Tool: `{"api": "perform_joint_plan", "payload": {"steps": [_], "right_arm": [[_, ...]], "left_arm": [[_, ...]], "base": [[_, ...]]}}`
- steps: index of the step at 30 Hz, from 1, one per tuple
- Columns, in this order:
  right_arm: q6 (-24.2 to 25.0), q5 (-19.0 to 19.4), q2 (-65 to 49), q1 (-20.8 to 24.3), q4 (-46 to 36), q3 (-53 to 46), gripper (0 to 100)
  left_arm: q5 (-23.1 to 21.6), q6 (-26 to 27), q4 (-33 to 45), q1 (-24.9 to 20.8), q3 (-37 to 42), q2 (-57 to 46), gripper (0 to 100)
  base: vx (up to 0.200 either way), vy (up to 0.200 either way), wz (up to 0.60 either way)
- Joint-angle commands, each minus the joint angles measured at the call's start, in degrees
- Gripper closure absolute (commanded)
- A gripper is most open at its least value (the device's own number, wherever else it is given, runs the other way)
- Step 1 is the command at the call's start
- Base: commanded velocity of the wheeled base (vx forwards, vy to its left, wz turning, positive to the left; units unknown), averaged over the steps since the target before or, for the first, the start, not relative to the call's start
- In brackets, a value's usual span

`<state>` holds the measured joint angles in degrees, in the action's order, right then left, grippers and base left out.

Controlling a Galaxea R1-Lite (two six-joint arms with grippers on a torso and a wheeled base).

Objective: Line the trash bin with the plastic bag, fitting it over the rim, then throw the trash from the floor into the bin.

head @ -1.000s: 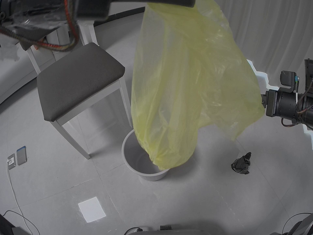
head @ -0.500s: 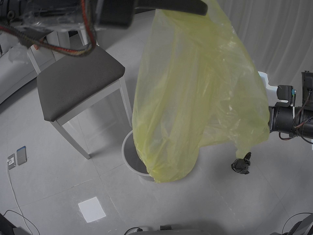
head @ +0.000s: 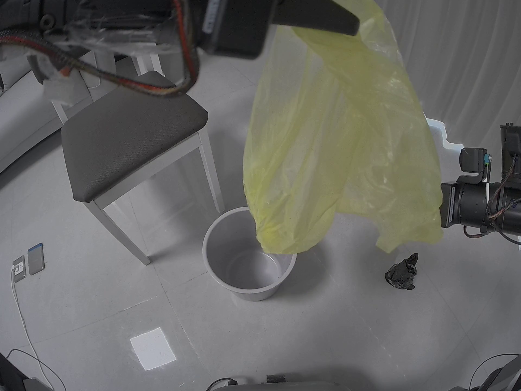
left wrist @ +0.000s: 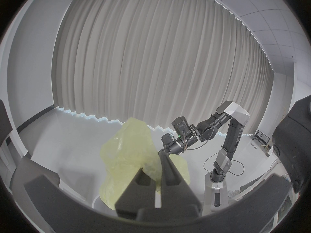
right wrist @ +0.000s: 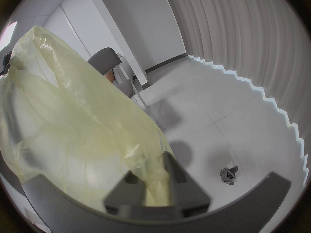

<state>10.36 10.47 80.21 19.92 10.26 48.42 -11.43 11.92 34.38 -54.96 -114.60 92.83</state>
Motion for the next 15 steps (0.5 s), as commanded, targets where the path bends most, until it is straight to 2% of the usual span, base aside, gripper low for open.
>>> {"api": "perform_joint_plan", "payload": {"steps": [1,6,7,10,11,15], "right_arm": [[0.0,-0.2,-0.1,0.0,0.0,0.0,100],[0.0,-0.6,0.6,0.0,0.0,0.5,100],[-0.1,-0.7,0.6,0.1,0.0,0.5,100],[0.1,-2.2,2.0,1.9,0.0,0.7,100],[0.1,-3.9,2.7,2.6,0.1,1.1,100],[0.5,-8.7,5.6,5.7,0.3,4.0,100]], "left_arm": [[0.1,-0.1,0.4,0.2,0.0,-0.2,100],[2.4,-0.7,0.6,0.8,0.4,-0.6,100],[4.3,-0.8,0.4,1.1,1.3,-0.8,100],[15.9,-1.5,-0.6,0.8,4.7,-2.4,100],[17.9,-3.2,-0.8,0.8,6.0,-2.9,100],[18.6,-14.4,-1.1,1.1,13.4,-6.3,100]], "base": [[0.000,0.000,0.00],[0.000,0.000,0.00],[0.000,0.000,0.00],[0.000,0.000,0.00],[0.000,0.000,0.00],[0.000,0.000,0.00]]}}
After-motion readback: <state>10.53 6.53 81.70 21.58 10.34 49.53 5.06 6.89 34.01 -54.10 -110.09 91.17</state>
